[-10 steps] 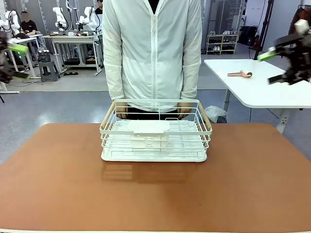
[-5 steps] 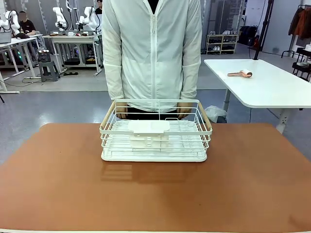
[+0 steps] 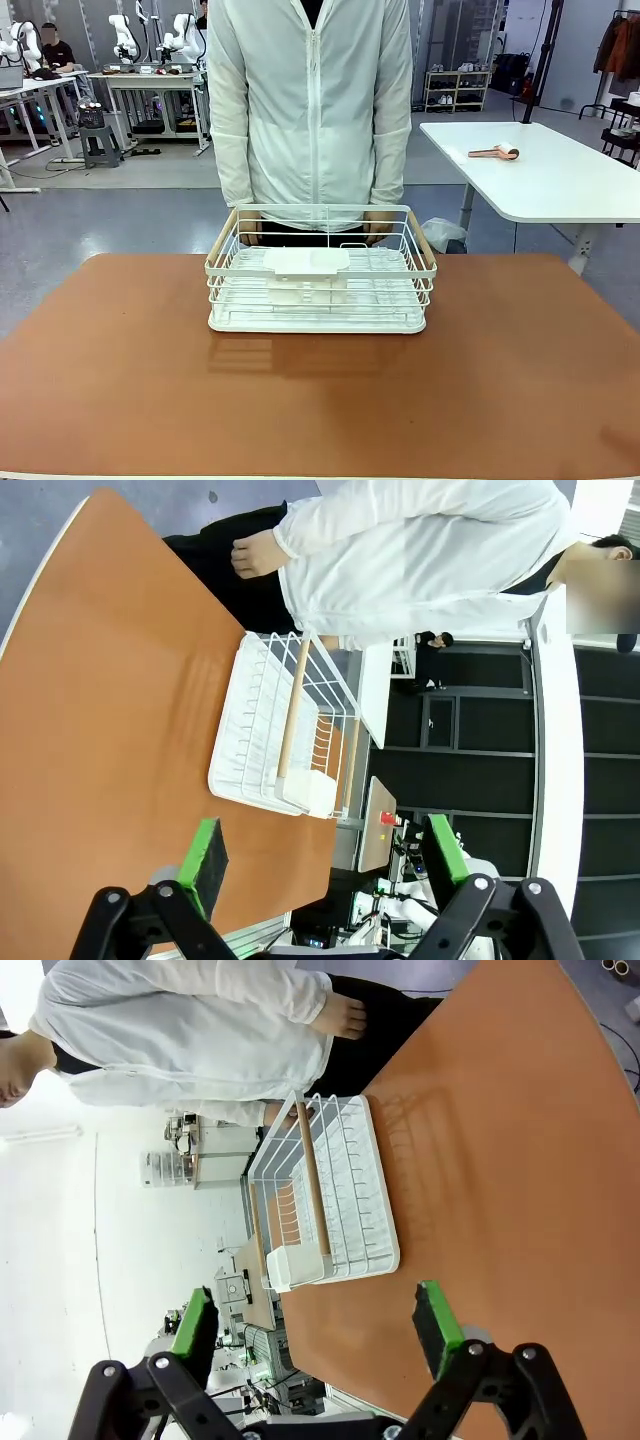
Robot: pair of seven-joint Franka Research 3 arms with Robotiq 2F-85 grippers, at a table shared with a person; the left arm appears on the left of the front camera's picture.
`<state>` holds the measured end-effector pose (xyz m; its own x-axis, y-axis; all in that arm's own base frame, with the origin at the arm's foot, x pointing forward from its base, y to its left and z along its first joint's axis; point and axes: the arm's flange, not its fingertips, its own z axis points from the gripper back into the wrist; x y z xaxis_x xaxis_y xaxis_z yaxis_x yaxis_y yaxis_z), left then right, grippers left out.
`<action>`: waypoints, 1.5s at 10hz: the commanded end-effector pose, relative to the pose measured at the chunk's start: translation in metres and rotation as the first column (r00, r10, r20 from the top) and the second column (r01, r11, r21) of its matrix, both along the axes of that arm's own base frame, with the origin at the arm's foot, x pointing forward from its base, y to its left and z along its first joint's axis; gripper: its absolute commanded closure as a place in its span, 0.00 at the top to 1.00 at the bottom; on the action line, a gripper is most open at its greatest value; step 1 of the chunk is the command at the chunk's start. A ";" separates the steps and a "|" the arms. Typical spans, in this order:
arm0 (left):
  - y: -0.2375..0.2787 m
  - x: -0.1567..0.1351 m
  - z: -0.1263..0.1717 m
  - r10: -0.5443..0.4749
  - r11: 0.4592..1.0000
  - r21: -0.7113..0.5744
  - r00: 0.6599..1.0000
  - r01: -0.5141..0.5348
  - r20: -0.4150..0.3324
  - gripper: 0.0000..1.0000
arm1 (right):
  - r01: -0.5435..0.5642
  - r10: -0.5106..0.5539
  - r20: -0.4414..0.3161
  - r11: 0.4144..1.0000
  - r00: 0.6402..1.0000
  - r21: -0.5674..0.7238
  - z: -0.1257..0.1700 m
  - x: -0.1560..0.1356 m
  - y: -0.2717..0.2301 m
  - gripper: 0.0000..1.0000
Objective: Clean the table.
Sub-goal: Pick up the Lint Roller when the human hands it over.
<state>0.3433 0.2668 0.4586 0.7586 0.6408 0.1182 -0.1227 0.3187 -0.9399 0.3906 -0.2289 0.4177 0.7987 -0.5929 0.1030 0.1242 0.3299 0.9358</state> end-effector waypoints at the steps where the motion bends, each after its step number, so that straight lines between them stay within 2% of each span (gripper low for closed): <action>1: 0.003 -0.003 0.002 0.000 1.000 -0.007 1.000 0.000 0.021 1.00 | -0.001 0.001 0.016 1.000 1.000 0.006 0.004 -0.004 -0.001 1.00; 15: 0.003 -0.003 0.002 0.000 1.000 -0.007 1.000 0.000 0.021 1.00 | -0.001 0.001 0.016 1.000 1.000 0.006 0.004 -0.004 -0.001 1.00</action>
<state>0.3420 0.2684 0.4591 0.7553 0.6444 0.1193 -0.1252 0.3205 -0.9389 0.3882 -0.2315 0.4198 0.7969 -0.5950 0.1045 0.1220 0.3280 0.9368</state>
